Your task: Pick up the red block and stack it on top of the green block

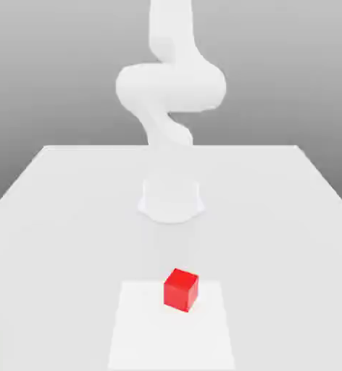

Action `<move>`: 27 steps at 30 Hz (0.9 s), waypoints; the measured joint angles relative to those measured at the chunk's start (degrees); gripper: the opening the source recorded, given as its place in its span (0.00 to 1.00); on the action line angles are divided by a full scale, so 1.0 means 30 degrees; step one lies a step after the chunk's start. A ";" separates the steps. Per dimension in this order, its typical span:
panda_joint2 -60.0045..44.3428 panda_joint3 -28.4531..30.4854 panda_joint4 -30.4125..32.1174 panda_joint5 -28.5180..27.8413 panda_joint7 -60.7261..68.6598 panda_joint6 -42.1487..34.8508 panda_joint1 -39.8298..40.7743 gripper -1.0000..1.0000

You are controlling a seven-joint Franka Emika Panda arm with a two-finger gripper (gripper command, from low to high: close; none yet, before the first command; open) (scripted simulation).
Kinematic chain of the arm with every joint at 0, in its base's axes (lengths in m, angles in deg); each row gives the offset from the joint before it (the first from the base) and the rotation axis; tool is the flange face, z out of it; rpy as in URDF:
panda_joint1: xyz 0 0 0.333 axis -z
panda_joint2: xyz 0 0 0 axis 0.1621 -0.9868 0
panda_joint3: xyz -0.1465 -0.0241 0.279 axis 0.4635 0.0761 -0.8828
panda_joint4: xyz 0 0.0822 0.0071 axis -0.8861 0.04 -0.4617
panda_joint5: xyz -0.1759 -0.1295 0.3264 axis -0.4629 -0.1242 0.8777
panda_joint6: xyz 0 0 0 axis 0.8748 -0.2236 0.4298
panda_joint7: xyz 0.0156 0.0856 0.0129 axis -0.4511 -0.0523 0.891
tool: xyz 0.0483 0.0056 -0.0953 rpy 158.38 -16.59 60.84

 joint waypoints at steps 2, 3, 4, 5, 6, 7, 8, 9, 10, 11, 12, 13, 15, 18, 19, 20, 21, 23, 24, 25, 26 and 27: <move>-0.1298 -0.0410 0.1068 0.0011 -0.0905 0.0915 0.0276 0.50; -0.1937 -0.0599 0.1591 0.0014 -0.1349 0.1367 0.0401 0.50; -0.2572 -0.0777 0.2109 0.0013 -0.1794 0.1815 0.0518 0.50; -0.3204 -0.0955 0.2624 0.0018 -0.2232 0.2259 0.0638 0.50; -0.3835 -0.1128 0.3139 0.0025 -0.2669 0.2703 0.0756 0.50; -0.4468 -0.1327 0.3653 0.0064 -0.3088 0.3141 0.0901 0.50; -0.5106 -0.1490 0.4173 0.0072 -0.3530 0.3590 0.1013 0.50; -0.5753 -0.1648 0.4697 0.0081 -0.3975 0.4042 0.1118 0.50; -0.6411 -0.1793 0.5228 0.0089 -0.4429 0.4501 0.1212 0.50; -0.7083 -0.1939 0.5767 0.0107 -0.4886 0.4969 0.1307 0.50; -0.7775 -0.2080 0.6315 0.0131 -0.5348 0.5449 0.1397 0.50; -0.8492 -0.2204 0.6876 0.0158 -0.5822 0.5944 0.1467 0.50; -1.0028 -0.2445 0.8043 0.0264 -0.6784 0.6996 0.1591 0.50; -1.2785 -0.2601 0.9457 0.0292 -0.8159 0.8965 0.1636 0.50; -1.3585 -0.2560 0.9531 0.0042 -0.8492 0.9600 0.1674 0.50; -1.4329 -0.2454 0.9518 -0.0304 -0.8819 1.0209 0.1660 0.50; -1.5047 -0.2248 0.9461 -0.0712 -0.9152 1.0805 0.1558 0.50; -1.6449 -0.1628 0.9294 -0.1576 -0.9798 1.1981 0.1135 0.50; -1.7142 -0.1168 0.9204 -0.1913 -1.0045 1.2570 0.0756 0.50; -1.7690 -0.0796 0.9132 -0.2124 -1.0196 1.3038 0.0437 0.00; -1.7690 -0.0796 0.9132 -0.2124 -1.0196 1.3038 0.0437 0.00; -1.7690 -0.0797 0.9132 -0.2129 -1.0202 1.3043 0.0440 0.00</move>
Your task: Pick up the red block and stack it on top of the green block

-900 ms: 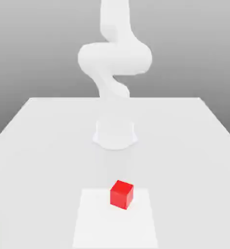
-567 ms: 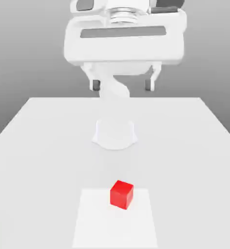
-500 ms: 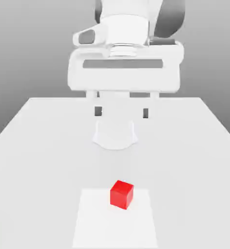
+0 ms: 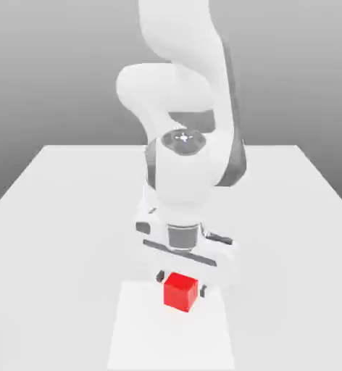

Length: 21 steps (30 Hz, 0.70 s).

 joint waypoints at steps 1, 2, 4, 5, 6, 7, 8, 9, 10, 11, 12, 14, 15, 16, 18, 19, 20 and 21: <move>0.0000 -0.0001 0.0000 -0.0009 -0.0009 0.0007 0.0002 0.00; 0.0000 -0.0003 -0.0001 -0.0020 -0.0021 0.0016 0.0001 0.00; -0.0274 0.0172 -0.0038 -0.0160 -0.0125 0.0260 -0.0142 0.00; -0.0068 0.0049 -0.0009 -0.0072 -0.0062 0.0077 -0.0039 0.00; 0.0381 -0.0181 0.0053 0.0201 0.0131 -0.0305 0.0117 0.00; 0.0951 -0.0463 0.0134 0.0530 0.0370 -0.0787 0.0311 0.00; 0.1582 -0.0657 0.0224 0.0958 0.0674 -0.1321 0.0396 0.00; 0.2241 -0.0738 0.0319 0.1355 0.0951 -0.1877 0.0369 0.00; 0.2913 -0.0787 0.0417 0.1723 0.1221 -0.2449 0.0281 0.00; 0.3586 -0.0891 0.0520 0.1990 0.1410 -0.3021 0.0332 0.00; 0.4257 -0.0792 0.0622 0.2216 0.1582 -0.3599 0.0176 0.00; 0.4338 -0.0397 -0.0142 0.2573 0.1379 -0.4440 0.0799 0.00; 0.4110 -0.0163 -0.0730 0.2709 0.1144 -0.4795 0.1173 0.00; 0.3815 0.0159 -0.1369 0.2826 0.0870 -0.5134 0.1453 0.00; 0.3133 0.0608 -0.2716 0.3030 0.0271 -0.5789 0.2272 0.00; 0.2773 0.0855 -0.3403 0.3116 -0.0047 -0.6113 0.2786 0.00; 0.2407 0.1101 -0.4093 0.3192 -0.0372 -0.6435 0.3202 0.00; 0.2036 0.1361 -0.4785 0.3265 -0.0702 -0.6757 0.3560 0.00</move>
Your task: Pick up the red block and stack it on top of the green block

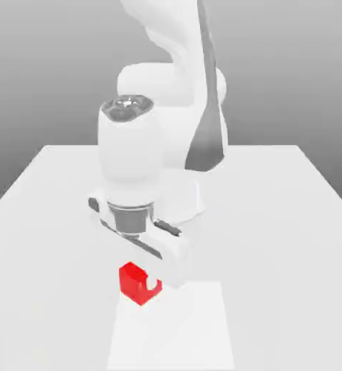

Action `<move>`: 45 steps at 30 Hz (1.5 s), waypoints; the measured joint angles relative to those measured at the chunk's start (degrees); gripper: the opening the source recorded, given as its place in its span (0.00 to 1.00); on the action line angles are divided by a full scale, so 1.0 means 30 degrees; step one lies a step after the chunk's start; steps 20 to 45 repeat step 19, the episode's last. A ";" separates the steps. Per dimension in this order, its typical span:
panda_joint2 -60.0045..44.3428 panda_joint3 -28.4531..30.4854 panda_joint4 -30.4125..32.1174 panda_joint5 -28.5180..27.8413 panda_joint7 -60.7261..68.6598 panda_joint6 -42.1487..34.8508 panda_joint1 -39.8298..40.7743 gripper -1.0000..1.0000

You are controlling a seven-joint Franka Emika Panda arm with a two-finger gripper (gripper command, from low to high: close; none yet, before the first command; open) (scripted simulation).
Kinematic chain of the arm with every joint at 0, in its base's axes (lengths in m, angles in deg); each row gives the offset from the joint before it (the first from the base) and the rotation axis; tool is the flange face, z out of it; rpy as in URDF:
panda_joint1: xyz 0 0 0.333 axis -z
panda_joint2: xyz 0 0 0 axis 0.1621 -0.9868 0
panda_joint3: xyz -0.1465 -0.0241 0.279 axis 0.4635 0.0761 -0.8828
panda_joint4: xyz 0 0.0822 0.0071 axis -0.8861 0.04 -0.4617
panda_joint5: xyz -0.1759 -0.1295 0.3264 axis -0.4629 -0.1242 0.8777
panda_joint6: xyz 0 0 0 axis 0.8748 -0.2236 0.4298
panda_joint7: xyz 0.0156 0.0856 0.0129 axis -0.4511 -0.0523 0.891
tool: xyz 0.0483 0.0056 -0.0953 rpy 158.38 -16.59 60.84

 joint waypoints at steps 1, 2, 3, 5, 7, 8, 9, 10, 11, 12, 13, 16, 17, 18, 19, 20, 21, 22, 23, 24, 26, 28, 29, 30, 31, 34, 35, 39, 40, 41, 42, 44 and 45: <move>-0.0373 0.0291 -0.0692 0.0075 -0.0329 -0.0322 0.0300 0.00; -0.0749 0.0593 -0.1385 0.0150 -0.0657 -0.0643 0.0590 0.00; -0.1127 0.0925 -0.2079 0.0233 -0.0982 -0.0965 0.0879 0.00; -0.1895 0.1639 -0.3466 0.0419 -0.1619 -0.1610 0.1498 0.00; -0.2676 0.2376 -0.4853 0.0622 -0.2251 -0.2256 0.2166 0.00; -0.3073 0.2751 -0.5547 0.0731 -0.2564 -0.2579 0.2504 0.00; -0.3473 0.3129 -0.6243 0.0843 -0.2878 -0.2906 0.2848 0.00; -0.3881 0.3500 -0.6930 0.0961 -0.3186 -0.3221 0.3193 0.00; -0.4292 0.3876 -0.7623 0.1081 -0.3498 -0.3543 0.3546 0.00; -0.4848 0.3987 -0.7988 0.1275 -0.3563 -0.3381 0.3778 0.00; -0.5475 0.3965 -0.8192 0.1504 -0.3504 -0.2981 0.3950 0.00; -0.7190 0.3605 -0.8444 0.2081 -0.3198 -0.1555 0.4355 1.00; -0.7190 0.3605 -0.8444 0.2082 -0.3197 -0.1554 0.4355 1.00; -0.7190 0.3605 -0.8444 0.2082 -0.3197 -0.1554 0.4355 1.00; -0.7190 0.3605 -0.8444 0.2082 -0.3197 -0.1554 0.4355 1.00; -0.7190 0.3605 -0.8444 0.2082 -0.3197 -0.1554 0.4355 1.00; -0.7190 0.3605 -0.8444 0.2082 -0.3197 -0.1554 0.4355 1.00; -0.7190 0.3605 -0.8444 0.2082 -0.3197 -0.1554 0.4355 1.00; -0.7190 0.3605 -0.8444 0.2082 -0.3197 -0.1554 0.4355 1.00; -0.7190 0.3605 -0.8444 0.2082 -0.3197 -0.1554 0.4355 1.00; -0.7190 0.3605 -0.8444 0.2082 -0.3197 -0.1554 0.4355 1.00; -0.7190 0.3605 -0.8444 0.2082 -0.3197 -0.1554 0.4355 1.00; -0.7190 0.3605 -0.8444 0.2082 -0.3197 -0.1554 0.4355 1.00; -0.7190 0.3605 -0.8444 0.2082 -0.3197 -0.1554 0.4355 1.00; -0.7190 0.3605 -0.8444 0.2082 -0.3197 -0.1554 0.4355 1.00; -0.7190 0.3605 -0.8444 0.2082 -0.3197 -0.1554 0.4355 1.00; -0.7190 0.3605 -0.8444 0.2082 -0.3197 -0.1554 0.4355 1.00; -0.7190 0.3605 -0.8444 0.2082 -0.3197 -0.1554 0.4355 1.00; -0.7190 0.3605 -0.8444 0.2082 -0.3197 -0.1554 0.4355 1.00; -0.7190 0.3605 -0.8444 0.2082 -0.3197 -0.1554 0.4355 1.00; -0.7190 0.3605 -0.8444 0.2082 -0.3197 -0.1554 0.4355 1.00; -0.7190 0.3605 -0.8444 0.2082 -0.3197 -0.1554 0.4355 1.00; -0.7190 0.3605 -0.8444 0.2082 -0.3197 -0.1554 0.4355 1.00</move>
